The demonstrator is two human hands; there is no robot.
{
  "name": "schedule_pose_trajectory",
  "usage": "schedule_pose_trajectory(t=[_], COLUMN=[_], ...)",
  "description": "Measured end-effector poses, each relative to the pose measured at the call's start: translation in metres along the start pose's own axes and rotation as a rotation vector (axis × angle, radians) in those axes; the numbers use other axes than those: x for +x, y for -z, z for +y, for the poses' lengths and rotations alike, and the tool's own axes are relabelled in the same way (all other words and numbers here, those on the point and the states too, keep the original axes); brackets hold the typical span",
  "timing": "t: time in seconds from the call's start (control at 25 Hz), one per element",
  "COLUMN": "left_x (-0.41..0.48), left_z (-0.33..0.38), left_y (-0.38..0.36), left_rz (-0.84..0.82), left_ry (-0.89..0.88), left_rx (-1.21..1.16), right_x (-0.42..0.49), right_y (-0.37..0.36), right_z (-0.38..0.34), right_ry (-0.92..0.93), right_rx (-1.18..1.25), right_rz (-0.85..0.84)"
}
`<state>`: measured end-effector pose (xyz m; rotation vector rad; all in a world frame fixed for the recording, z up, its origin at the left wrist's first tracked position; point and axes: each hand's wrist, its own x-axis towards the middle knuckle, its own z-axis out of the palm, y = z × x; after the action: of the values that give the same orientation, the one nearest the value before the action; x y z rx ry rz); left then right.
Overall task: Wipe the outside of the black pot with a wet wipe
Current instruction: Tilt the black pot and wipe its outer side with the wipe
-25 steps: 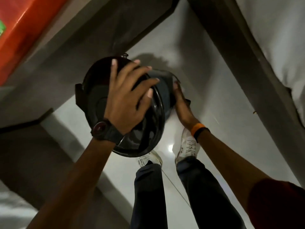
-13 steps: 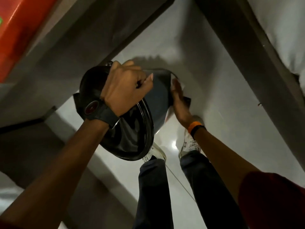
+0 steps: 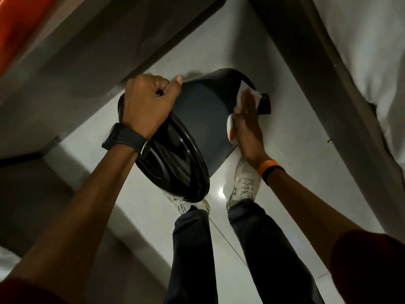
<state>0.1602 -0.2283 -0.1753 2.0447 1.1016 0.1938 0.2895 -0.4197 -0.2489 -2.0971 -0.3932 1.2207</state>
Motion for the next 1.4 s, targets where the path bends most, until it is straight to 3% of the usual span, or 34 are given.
schedule_pose_trajectory(t=[0.16,0.24,0.28,0.36,0.4,0.48,0.56,0.64,0.8,1.0,1.24,1.4], left_x=[0.01,0.016,0.021,0.033,0.036,0.038,0.035,0.036,0.051,0.069,0.075,0.083], left_z=[-0.002,-0.004,-0.004,-0.002,-0.001,0.003,0.006,0.008,0.002,-0.006,-0.012,-0.021], left_y=[0.008,0.013,0.015,0.017,0.017,0.013,0.006,0.0,0.006,0.02,0.027,0.026], left_rz=[-0.085,-0.123,-0.108,-0.033,-0.007,0.029,0.057,0.071,0.052,0.098,0.193,0.16], left_ry=[0.082,0.18,0.219,0.193,0.115,-0.06,-0.12,-0.048,0.052,0.188,0.317,0.346], left_rx=[-0.052,-0.092,-0.114,-0.14,-0.146,-0.124,-0.079,-0.054,-0.05,-0.091,-0.055,-0.131], right_x=[-0.084,-0.098,-0.09,-0.055,-0.036,-0.011,-0.017,-0.052,-0.096,-0.029,-0.076,0.033], right_y=[-0.032,-0.034,-0.03,-0.02,-0.012,-0.002,-0.007,-0.023,-0.031,-0.009,-0.026,-0.011], right_z=[0.006,0.02,0.021,0.022,0.022,0.015,0.004,-0.005,-0.012,-0.015,-0.024,-0.017], right_ry=[0.581,0.671,0.572,0.16,-0.012,-0.155,-0.169,-0.123,0.192,-0.171,0.127,0.0], right_rx=[-0.149,-0.153,-0.114,0.096,0.205,0.324,0.422,0.373,0.419,0.499,0.542,0.542], right_rz=[-0.143,-0.205,-0.17,-0.054,-0.018,0.033,0.049,0.07,-0.043,0.013,-0.035,0.073])
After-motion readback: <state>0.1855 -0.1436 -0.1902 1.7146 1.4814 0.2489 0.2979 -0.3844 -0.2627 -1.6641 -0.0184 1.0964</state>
